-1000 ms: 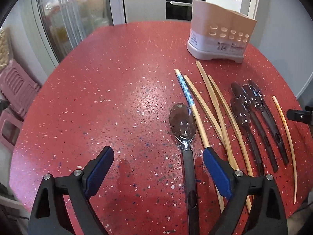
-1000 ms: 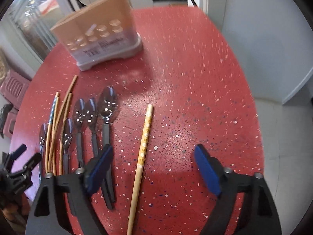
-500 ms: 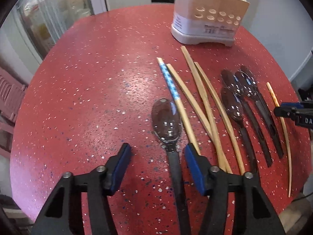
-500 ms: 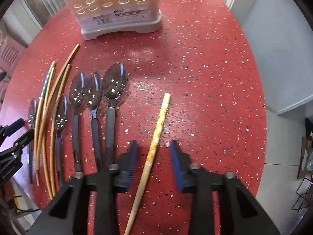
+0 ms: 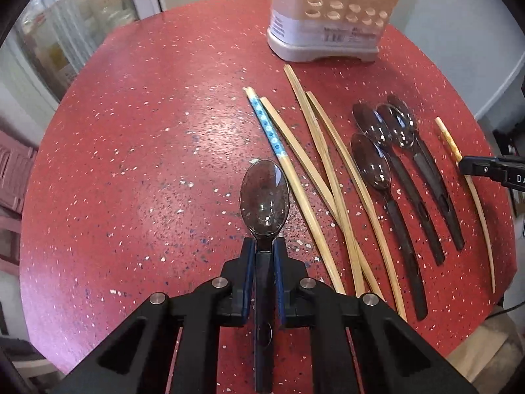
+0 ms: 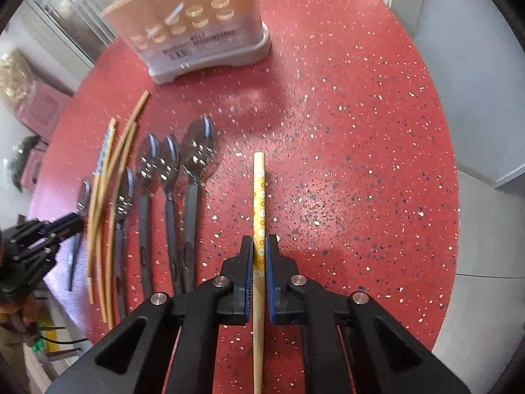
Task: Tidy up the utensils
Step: 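Grasp a dark-handled spoon with the left tool while the right tool grasps a plain chopstick, then lift the spoon and chopstick and lower both into the beige caddy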
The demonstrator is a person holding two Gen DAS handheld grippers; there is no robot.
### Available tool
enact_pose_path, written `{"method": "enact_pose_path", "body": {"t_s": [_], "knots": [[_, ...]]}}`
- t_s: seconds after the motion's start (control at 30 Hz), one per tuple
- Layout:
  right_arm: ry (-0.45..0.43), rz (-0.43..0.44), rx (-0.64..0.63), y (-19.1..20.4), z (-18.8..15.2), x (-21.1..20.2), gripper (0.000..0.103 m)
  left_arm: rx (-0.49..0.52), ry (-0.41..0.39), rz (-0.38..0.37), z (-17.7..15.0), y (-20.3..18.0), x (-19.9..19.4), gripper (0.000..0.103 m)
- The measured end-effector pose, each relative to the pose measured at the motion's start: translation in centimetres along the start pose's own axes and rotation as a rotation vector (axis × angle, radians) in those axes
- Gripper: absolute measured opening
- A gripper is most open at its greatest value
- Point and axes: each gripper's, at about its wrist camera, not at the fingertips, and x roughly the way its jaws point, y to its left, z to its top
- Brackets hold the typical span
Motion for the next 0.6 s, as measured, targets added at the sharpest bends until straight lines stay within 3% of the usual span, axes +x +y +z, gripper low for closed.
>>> {"method": "enact_pose_path", "body": {"t_s": [0.27, 0.6], "knots": [[-0.151, 0.155, 0.001, -1.2, -0.3, -5.3, 0.008, -0.115, -0.215, -0.049, -1.0, 1.1, -6.2, 0.040], [-0.398, 0.212, -0.052, -0.7, 3.2, -15.0, 0.008, -0.128, -0.458, -0.103, 4.7, -0.2, -13.6, 0.040]]}}
